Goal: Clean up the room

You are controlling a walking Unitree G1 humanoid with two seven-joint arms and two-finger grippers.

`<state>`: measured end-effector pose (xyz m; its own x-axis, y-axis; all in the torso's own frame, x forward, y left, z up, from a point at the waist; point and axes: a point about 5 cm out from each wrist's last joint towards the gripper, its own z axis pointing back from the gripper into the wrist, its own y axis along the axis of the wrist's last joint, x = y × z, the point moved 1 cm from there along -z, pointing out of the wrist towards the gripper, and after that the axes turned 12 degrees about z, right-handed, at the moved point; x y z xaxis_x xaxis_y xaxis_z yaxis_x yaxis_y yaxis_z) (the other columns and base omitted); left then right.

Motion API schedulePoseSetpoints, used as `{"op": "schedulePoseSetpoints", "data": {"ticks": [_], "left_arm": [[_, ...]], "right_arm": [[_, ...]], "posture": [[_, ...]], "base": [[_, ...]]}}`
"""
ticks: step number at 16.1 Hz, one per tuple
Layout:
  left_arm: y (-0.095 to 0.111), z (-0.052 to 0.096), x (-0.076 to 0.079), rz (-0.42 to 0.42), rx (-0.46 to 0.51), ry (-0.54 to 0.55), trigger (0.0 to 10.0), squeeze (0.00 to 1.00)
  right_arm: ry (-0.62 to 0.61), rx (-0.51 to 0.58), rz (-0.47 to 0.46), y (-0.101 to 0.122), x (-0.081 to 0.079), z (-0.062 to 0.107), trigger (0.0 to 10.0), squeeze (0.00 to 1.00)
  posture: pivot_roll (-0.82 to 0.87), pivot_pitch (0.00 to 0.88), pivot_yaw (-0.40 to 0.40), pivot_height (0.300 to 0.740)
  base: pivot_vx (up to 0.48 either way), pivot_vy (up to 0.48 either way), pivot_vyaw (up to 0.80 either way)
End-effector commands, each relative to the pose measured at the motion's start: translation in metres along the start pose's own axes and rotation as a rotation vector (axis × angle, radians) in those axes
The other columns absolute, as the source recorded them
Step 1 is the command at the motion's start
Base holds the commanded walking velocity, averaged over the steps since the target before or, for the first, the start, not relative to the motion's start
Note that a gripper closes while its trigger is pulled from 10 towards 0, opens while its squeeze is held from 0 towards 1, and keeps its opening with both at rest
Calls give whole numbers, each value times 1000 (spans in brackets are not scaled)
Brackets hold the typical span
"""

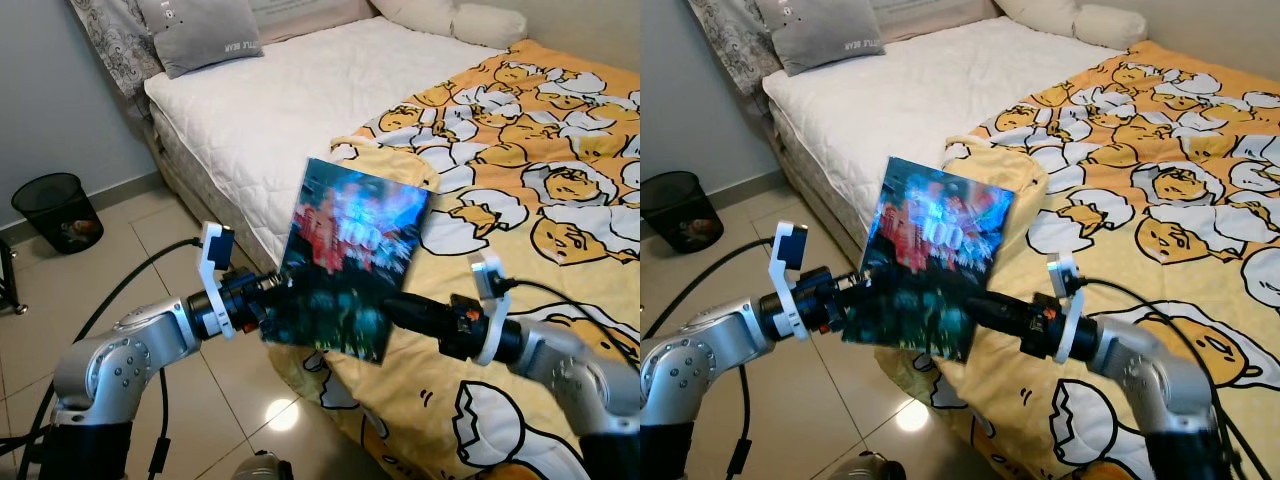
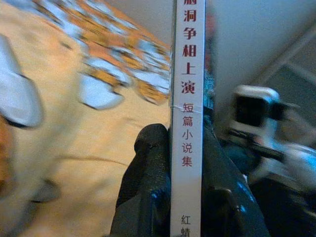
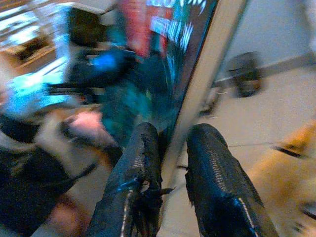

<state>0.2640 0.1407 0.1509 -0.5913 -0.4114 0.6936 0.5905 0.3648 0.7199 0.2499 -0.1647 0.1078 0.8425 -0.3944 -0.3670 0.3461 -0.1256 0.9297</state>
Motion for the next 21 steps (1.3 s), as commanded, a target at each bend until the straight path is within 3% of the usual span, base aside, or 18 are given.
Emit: {"op": "schedulePoseSetpoints", "data": {"ticks": [1,4,5,6,7,8,9,10,11,13,16,21], "left_arm": [[10,4,3,-61,43,25,0,0],[10,4,3,-61,43,25,0,0],[12,13,-4,-209,64,223,0,0],[14,25,-8,-382,85,442,0,0],[11,29,-11,-424,127,575,0,0],[9,32,-13,-427,149,626,0,0],[4,44,-23,-479,162,775,0,0],[1,47,-25,-501,146,801,0,0],[-6,49,-25,-530,112,815,10000,0],[-10,47,-21,-558,112,812,10000,0],[-12,50,-23,-646,98,848,10000,0],[-15,63,-32,-602,124,892,10000,0]], "right_arm": [[-31,15,43,8,1,2,10000,1000],[-31,15,43,8,1,2,10000,1000],[-234,83,67,6,11,13,10000,1000],[-517,149,118,4,24,27,10000,1000],[-688,156,156,2,27,26,10000,1000],[-760,150,152,-1,28,26,10000,1000],[-892,124,159,-8,24,21,10000,1000],[-915,124,146,-10,23,19,10000,1000],[-945,111,174,-11,19,14,10000,0],[-980,71,179,-18,14,4,10000,0],[-1070,12,180,-25,10,4,10000,0],[-1148,-74,184,-40,12,8,10000,0]], "posture": [[-73,0,64,740],[-73,0,64,740],[-85,0,71,740],[-84,0,63,740],[-74,0,49,740],[-73,0,46,740],[-80,0,36,740],[-78,0,32,740],[-73,0,30,740],[-77,0,32,740],[-68,0,19,740],[-63,0,8,740]], "base": [[0,0,0],[0,0,0],[0,0,0],[0,0,0],[0,0,0],[0,0,0],[0,0,0],[0,0,0],[0,0,0],[0,0,0],[0,0,0],[0,61,-261]]}}
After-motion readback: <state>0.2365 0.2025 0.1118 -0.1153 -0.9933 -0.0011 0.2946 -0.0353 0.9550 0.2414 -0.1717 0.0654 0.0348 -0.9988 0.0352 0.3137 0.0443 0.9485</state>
